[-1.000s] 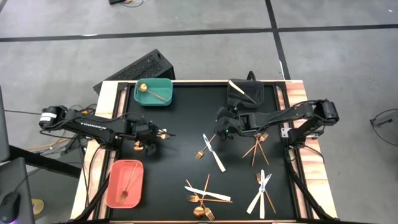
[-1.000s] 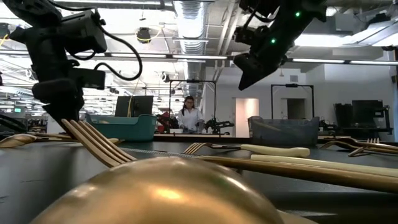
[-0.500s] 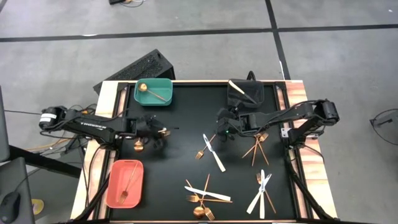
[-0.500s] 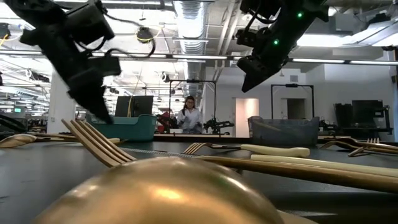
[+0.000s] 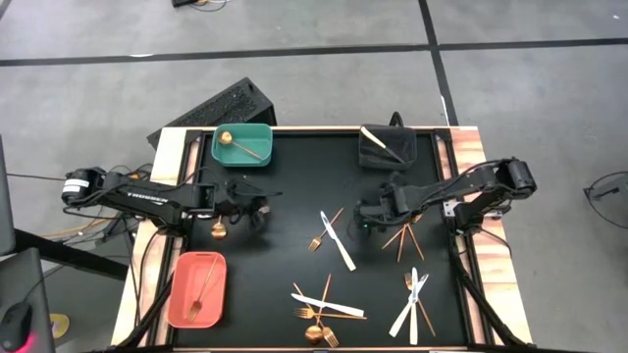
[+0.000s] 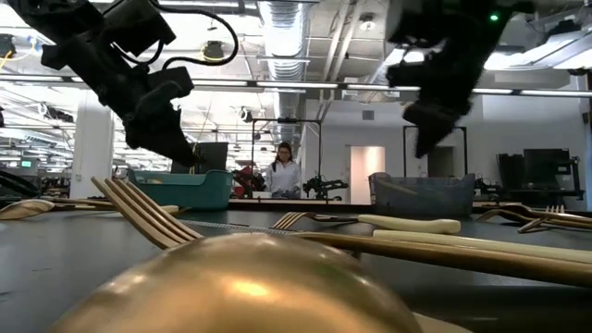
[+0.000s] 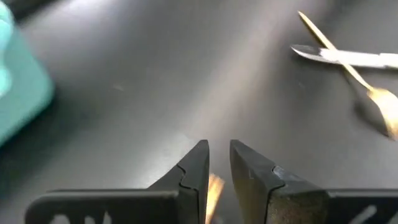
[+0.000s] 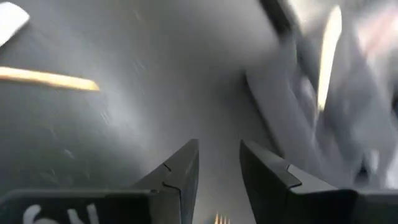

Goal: Sort silverware by color (type)
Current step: Put the gold spoon into the green bin

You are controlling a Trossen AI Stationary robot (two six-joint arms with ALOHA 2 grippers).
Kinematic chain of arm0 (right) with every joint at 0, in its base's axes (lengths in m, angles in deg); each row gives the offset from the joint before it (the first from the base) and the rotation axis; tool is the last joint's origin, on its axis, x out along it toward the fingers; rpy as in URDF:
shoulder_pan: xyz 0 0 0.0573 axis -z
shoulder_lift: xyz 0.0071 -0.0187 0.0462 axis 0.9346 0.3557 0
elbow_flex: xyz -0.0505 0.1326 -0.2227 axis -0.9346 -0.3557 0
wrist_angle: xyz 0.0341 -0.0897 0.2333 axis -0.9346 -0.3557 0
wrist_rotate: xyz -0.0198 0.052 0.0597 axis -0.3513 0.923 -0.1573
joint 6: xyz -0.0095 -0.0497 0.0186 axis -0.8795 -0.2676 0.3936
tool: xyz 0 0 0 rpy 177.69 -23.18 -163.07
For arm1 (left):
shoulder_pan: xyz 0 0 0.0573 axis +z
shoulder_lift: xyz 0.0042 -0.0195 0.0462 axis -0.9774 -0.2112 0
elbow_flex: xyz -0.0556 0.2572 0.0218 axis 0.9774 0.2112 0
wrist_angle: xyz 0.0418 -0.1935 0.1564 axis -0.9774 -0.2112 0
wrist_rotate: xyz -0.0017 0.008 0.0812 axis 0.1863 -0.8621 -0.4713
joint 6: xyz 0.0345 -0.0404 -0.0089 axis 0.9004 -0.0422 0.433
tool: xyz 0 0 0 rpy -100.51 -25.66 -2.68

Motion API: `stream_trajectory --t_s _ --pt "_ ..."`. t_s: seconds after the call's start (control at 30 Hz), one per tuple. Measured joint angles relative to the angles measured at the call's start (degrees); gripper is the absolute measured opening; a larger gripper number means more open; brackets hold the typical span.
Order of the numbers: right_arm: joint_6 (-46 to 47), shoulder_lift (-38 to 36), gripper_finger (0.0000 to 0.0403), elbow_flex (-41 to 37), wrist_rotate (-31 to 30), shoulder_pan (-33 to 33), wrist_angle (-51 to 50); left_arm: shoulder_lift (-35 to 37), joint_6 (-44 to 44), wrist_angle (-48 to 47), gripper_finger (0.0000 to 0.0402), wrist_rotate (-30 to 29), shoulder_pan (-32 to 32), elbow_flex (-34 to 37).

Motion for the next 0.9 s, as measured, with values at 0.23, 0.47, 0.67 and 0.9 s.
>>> stream_trajectory --t_s 0.23,0.47,0.67,0.9 --pt "23.2 0.0 0.0143 -0.5 10.0 0.2 -18.9 0.0 3.5 9.7 0.0051 -4.0 0.0 0.0" --pt "32.1 -4.2 0.0137 -3.4 12.9 -0.8 -29.0 0.0 4.0 12.1 0.0051 -3.8 -0.1 0.0" --pt "32.4 -16.0 0.012 -8.3 15.8 -0.4 -23.5 0.1 3.2 11.6 0.0051 -7.1 -0.2 0.3" --pt "32.8 -25.7 0.0116 -16.4 21.5 0.5 -8.5 4.8 7.9 12.8 0.0051 -15.2 -0.2 -2.4"
